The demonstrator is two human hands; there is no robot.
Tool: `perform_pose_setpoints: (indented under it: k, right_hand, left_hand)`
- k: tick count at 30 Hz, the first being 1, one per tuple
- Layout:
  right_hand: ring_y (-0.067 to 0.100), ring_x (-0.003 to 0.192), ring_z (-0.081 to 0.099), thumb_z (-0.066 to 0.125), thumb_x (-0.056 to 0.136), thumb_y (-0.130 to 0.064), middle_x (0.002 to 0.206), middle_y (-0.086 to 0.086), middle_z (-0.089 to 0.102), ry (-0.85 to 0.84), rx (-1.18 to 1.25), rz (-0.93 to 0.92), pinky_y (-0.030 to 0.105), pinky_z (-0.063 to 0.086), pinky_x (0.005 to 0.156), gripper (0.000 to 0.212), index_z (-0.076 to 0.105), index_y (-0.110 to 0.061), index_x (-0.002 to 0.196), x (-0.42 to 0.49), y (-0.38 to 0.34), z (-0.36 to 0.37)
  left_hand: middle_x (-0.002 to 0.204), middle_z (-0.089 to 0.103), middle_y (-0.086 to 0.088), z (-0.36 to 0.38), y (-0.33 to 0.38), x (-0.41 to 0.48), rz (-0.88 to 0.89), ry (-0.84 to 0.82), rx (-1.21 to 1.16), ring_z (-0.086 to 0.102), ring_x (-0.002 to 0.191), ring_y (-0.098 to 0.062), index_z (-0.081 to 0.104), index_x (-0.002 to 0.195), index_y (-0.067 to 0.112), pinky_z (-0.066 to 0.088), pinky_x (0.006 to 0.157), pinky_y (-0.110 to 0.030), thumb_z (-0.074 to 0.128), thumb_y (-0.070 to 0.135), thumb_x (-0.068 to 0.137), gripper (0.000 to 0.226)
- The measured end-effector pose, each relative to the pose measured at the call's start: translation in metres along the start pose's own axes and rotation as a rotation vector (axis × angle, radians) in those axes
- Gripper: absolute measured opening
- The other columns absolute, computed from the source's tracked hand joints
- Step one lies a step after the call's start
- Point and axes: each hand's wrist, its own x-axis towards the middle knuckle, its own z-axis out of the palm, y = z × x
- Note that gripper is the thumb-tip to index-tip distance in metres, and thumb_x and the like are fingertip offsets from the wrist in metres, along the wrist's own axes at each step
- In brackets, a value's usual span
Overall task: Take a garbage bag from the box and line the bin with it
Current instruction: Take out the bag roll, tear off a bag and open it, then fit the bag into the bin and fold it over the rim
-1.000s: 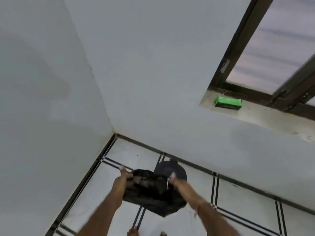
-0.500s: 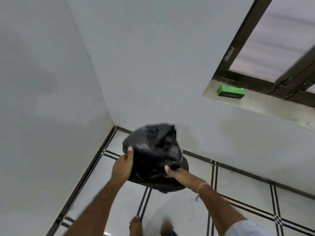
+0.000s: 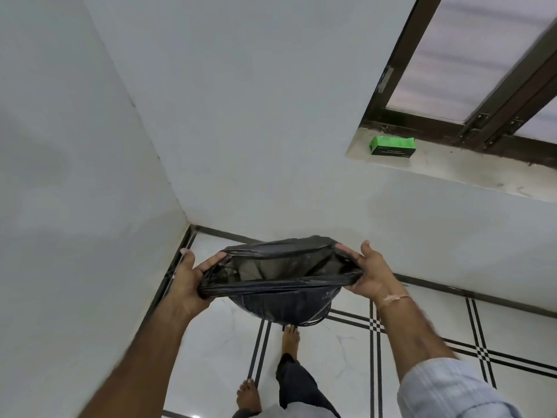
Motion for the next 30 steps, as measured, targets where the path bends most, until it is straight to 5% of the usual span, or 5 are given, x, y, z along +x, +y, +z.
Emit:
perform_pose_setpoints:
  k: [5,9,18,24,30]
  right_hand:
    - [0.040,0.115,0.067,0.032,0.100,-0.073,0.114,0.018,0.079,-0.033,0.190,-0.029,0.055,0.057,0.086,0.083,0.080,-0.006,0.112,0.015,-0.005,-0.012]
    - [0.031,0.114,0.073,0.027,0.096,-0.079,0.120,0.011,0.079,-0.017,-0.235,-0.120,0.044,0.057,0.091,0.083,0.070,-0.016,0.128,0.028,0.014,-0.011]
    - [-0.015,0.101,0.070,0.048,0.081,-0.089,0.110,-0.034,0.075,0.019,-0.491,-0.274,0.001,0.052,0.071,0.048,0.074,-0.061,0.110,0.115,0.065,-0.052]
    - [-0.018,0.094,0.070,0.054,0.069,-0.090,0.101,-0.035,0.076,0.119,-0.421,-0.317,0.000,0.052,0.066,0.047,0.077,-0.059,0.095,0.178,0.074,-0.068]
    - [-0.015,0.110,0.067,0.044,0.087,-0.084,0.124,-0.030,0.072,0.195,-0.377,-0.380,0.002,0.053,0.075,0.059,0.069,-0.051,0.129,0.258,0.095,-0.104]
  left_hand:
    - [0.126,0.077,-0.016,-0.009,-0.007,0.013,0.019,0.045,-0.255,0.068,0.119,-0.035,0.083,0.113,0.013,0.058,0.087,-0.052,0.039,0.083,0.090,0.086]
    - [0.131,0.073,-0.021,0.012,-0.024,0.029,0.021,0.071,-0.433,0.068,0.119,-0.037,0.069,0.135,0.006,0.067,0.077,-0.052,0.050,0.077,0.091,0.085]
    - [0.144,0.063,-0.020,0.066,-0.095,0.135,-0.038,0.103,-0.180,0.061,0.128,-0.037,0.054,0.148,0.006,0.052,0.096,-0.053,0.037,0.068,0.101,0.079]
    - [0.144,0.063,-0.017,0.092,-0.145,0.214,-0.118,0.068,-0.117,0.059,0.132,-0.038,0.052,0.148,0.008,0.049,0.104,-0.056,0.028,0.074,0.100,0.085]
    - [0.135,0.072,-0.009,0.102,-0.187,0.292,-0.077,0.064,0.019,0.064,0.127,-0.031,0.060,0.143,0.014,0.051,0.102,-0.053,0.023,0.079,0.097,0.088]
